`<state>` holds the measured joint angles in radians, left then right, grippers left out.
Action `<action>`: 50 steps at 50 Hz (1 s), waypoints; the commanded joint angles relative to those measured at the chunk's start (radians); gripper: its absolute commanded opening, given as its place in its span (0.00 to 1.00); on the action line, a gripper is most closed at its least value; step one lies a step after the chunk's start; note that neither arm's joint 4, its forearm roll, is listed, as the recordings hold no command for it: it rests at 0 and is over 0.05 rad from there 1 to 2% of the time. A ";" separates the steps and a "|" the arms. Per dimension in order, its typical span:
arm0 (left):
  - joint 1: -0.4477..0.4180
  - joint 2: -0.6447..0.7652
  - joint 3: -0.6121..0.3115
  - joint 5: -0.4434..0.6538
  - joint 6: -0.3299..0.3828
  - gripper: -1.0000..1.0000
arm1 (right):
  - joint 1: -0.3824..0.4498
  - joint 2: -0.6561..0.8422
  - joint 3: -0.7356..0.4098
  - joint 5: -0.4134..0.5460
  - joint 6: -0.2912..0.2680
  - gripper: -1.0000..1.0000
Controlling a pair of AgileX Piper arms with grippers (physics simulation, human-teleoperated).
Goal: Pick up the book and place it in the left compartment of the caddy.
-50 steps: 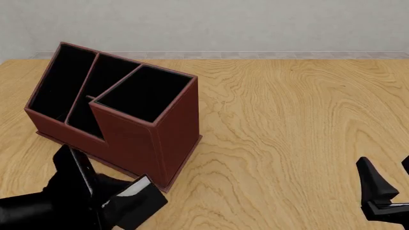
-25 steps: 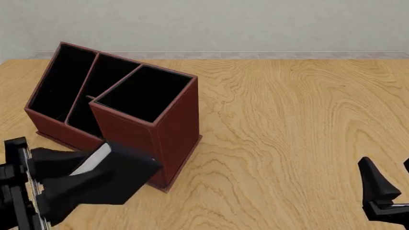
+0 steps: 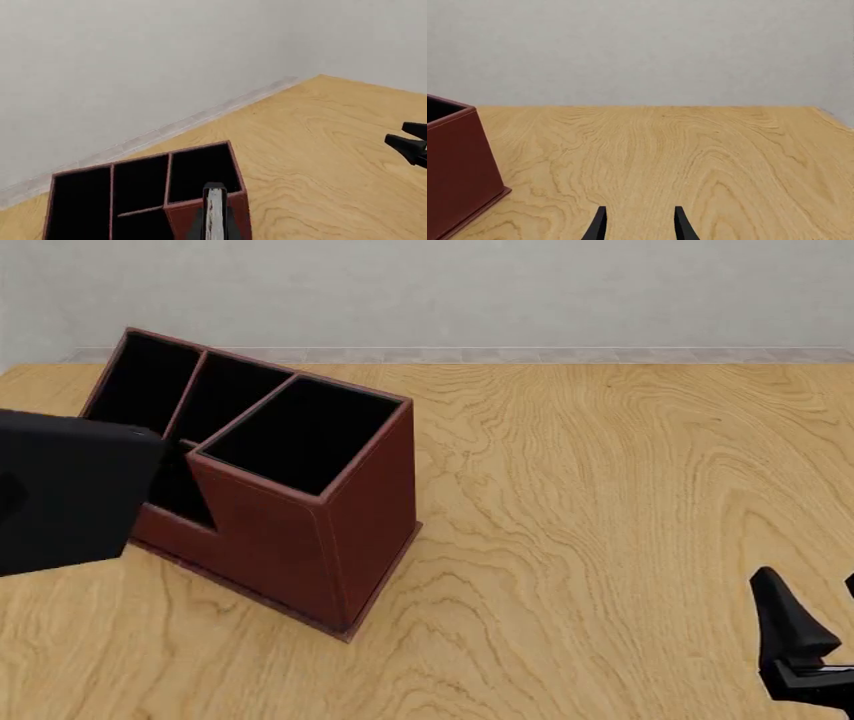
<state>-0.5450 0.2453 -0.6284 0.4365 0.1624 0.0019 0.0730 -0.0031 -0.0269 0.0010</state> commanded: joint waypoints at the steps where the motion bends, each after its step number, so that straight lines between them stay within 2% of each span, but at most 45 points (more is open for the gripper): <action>1: 0.269 -0.042 -0.066 0.007 0.012 0.00 | 0.003 0.008 0.001 -0.006 0.001 1.00; 2: 0.269 -0.042 -0.066 0.007 0.012 0.00 | 0.003 0.007 0.000 -0.004 0.001 1.00; 4: 0.337 -0.023 -0.078 0.006 -0.005 0.00 | 0.003 0.006 0.001 -0.003 0.001 1.00; 8: 0.342 -0.028 -0.081 0.012 0.003 0.00 | 0.006 0.012 0.001 -0.008 -0.001 1.00; 13: 0.425 -0.023 -0.088 -0.003 -0.007 0.00 | 0.007 0.017 0.001 -0.011 -0.001 1.00; 19: 0.527 -0.016 -0.066 -0.051 0.003 0.00 | 0.005 0.016 0.002 -0.011 0.001 1.00; 20: 0.552 -0.008 -0.062 -0.065 -0.017 0.00 | 0.006 0.022 0.002 -0.016 0.003 1.00; 27: 0.672 0.029 -0.033 -0.149 -0.031 0.00 | 0.007 0.039 0.001 -0.028 0.008 1.00; 31: 0.690 0.038 -0.009 -0.191 -0.021 0.00 | 0.007 0.043 0.002 -0.031 0.011 1.00; 32: 0.664 0.061 -0.010 -0.178 -0.061 0.00 | 0.008 0.047 0.002 -0.035 0.011 1.00; 34: 0.712 0.085 0.008 -0.220 -0.053 0.00 | 0.008 0.044 0.002 -0.032 0.012 1.00; 37: 0.726 0.130 0.015 -0.252 -0.071 0.00 | 0.008 0.047 0.002 -0.033 0.013 1.00; 39: 0.731 0.142 0.020 -0.265 -0.059 0.00 | 0.008 0.047 0.002 -0.034 0.013 1.00; 40: 0.750 0.214 0.019 -0.283 -0.089 0.00 | 0.008 0.044 0.002 -0.031 0.014 1.00; 46: 0.755 0.317 0.038 -0.353 -0.074 0.00 | 0.005 0.040 0.002 -0.028 0.016 1.00; 50: 0.764 0.392 0.041 -0.402 -0.036 0.00 | 0.003 0.041 0.002 -0.029 0.016 1.00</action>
<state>0.1753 0.4843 -0.5979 0.1441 0.0951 0.0074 0.1136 -0.0012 -0.0555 0.0147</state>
